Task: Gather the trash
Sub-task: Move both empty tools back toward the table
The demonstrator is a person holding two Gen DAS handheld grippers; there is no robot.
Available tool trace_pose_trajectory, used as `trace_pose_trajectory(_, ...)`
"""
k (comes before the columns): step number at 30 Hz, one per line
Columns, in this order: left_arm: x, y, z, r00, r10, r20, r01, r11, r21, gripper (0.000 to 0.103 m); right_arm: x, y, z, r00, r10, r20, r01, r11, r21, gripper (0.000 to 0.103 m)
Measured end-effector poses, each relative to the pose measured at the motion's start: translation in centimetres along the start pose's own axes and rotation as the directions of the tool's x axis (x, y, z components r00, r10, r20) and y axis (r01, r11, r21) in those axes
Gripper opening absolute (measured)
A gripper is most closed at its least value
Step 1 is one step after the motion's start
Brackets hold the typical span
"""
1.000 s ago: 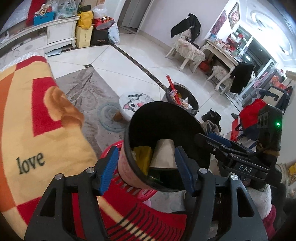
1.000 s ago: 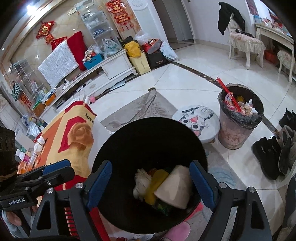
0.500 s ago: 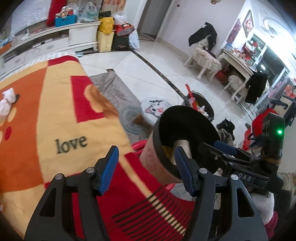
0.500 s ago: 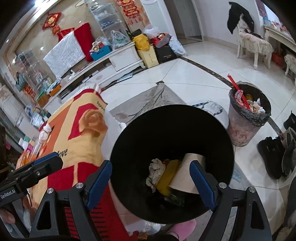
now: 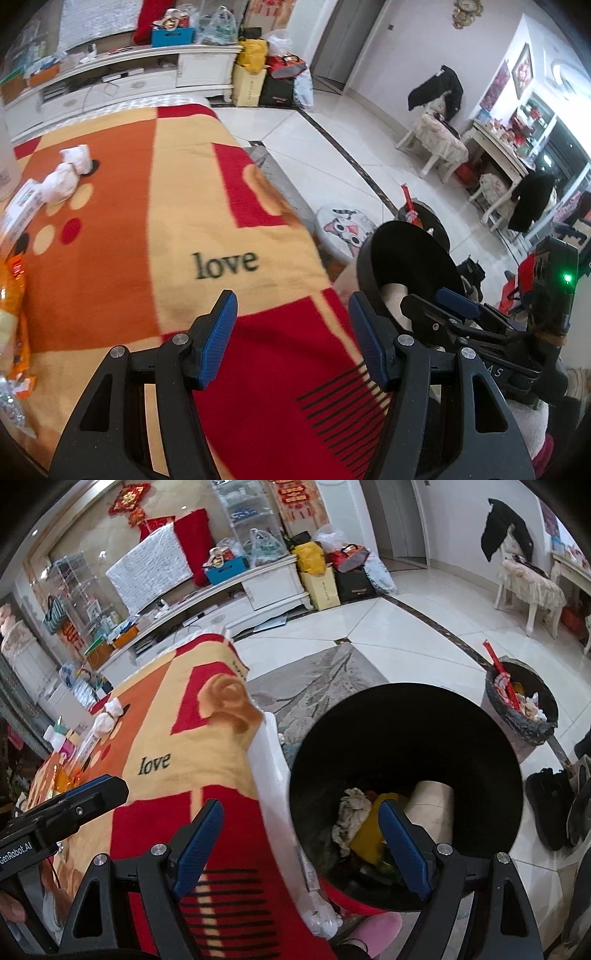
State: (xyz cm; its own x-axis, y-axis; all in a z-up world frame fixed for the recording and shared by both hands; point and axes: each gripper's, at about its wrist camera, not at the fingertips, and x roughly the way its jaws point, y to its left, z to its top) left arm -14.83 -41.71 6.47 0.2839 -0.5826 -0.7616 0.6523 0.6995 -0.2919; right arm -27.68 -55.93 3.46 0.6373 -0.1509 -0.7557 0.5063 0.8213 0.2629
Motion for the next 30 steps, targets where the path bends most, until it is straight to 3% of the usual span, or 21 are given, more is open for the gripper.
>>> trace_pose_trajectory(17,-6.6,7.1,-1.8,0.994,0.064,0.085,-0.054,0.992,-0.116,0.061,1.5,8.6,0.3,0.999,-0.032,0.012,0.033,0.989,-0.145,0.084)
trace_pose_trajectory(24,-10.8,10.7,-2.8,0.987,0.102,0.123,-0.081,0.983,-0.166,0.061,2.1,12.1,0.3,1.0,-0.005,0.012,0.007,0.979,-0.202,0.084)
trace_pose_trajectory(30,-14.8,15.5,-3.9,0.975,0.167,0.147,-0.131,0.965,-0.227,0.061,2.8,15.5,0.1,0.998,0.061,-0.007,-0.061,0.968,-0.244,0.084)
